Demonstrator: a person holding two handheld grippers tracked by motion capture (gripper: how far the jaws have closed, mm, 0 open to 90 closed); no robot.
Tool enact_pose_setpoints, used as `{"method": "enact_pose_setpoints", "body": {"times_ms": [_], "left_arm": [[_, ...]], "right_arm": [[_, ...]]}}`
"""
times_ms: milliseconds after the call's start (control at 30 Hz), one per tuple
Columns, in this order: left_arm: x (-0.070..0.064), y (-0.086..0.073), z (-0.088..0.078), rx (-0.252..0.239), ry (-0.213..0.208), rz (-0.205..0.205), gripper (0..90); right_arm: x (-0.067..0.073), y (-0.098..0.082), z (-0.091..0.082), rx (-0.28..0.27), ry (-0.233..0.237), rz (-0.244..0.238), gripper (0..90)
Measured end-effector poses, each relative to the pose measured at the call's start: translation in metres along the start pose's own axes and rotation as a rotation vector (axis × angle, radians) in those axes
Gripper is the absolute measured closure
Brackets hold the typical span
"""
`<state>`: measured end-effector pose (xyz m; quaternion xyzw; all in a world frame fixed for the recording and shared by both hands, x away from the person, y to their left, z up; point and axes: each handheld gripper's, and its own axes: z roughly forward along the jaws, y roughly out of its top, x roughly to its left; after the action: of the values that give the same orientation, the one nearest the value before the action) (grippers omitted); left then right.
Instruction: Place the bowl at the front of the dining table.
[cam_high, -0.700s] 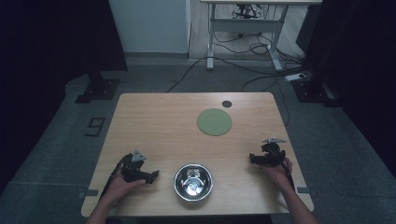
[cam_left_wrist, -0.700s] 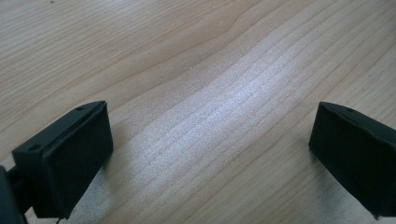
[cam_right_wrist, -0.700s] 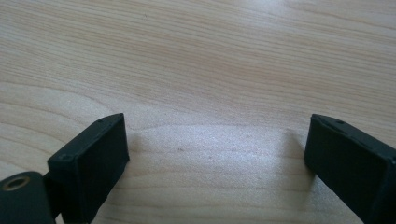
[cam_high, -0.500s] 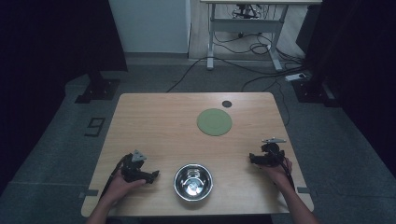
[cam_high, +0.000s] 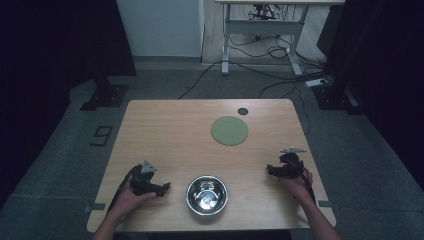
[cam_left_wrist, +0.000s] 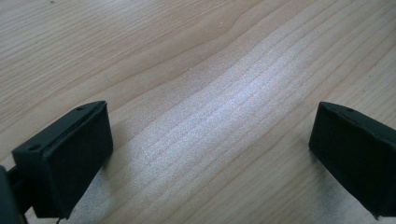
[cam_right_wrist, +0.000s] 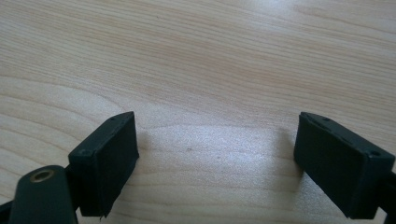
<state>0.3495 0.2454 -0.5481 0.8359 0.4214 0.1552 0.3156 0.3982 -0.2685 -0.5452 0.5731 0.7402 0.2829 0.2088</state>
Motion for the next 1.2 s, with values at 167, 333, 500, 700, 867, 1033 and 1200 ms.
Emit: {"method": "enact_pose_setpoints", "body": {"times_ms": [167,333,500,700,867,1033,1200], "left_arm": [[0.0,0.0,0.0,0.0,0.0,0.0,0.0],[0.0,0.0,0.0,0.0,0.0,0.0,0.0],[0.0,0.0,0.0,0.0,0.0,0.0,0.0],[0.0,0.0,0.0,0.001,0.0,0.0,0.0],[0.0,0.0,0.0,0.002,0.0,0.0,0.0],[0.0,0.0,0.0,0.002,0.0,0.0,0.0],[0.0,0.0,0.0,0.002,0.0,0.0,0.0]], "right_arm": [[-0.003,0.002,-0.003,0.0,0.012,0.025,18.0],[-0.005,0.003,-0.008,-0.021,0.023,0.042,19.4],[-0.005,0.005,-0.012,-0.042,0.042,0.046,20.5],[-0.004,0.006,-0.018,-0.06,0.065,0.051,22.5],[-0.004,0.007,-0.021,-0.068,0.085,0.056,23.4],[-0.005,0.008,-0.023,-0.07,0.099,0.067,23.4],[-0.004,0.009,-0.027,-0.078,0.113,0.066,23.4]]}}
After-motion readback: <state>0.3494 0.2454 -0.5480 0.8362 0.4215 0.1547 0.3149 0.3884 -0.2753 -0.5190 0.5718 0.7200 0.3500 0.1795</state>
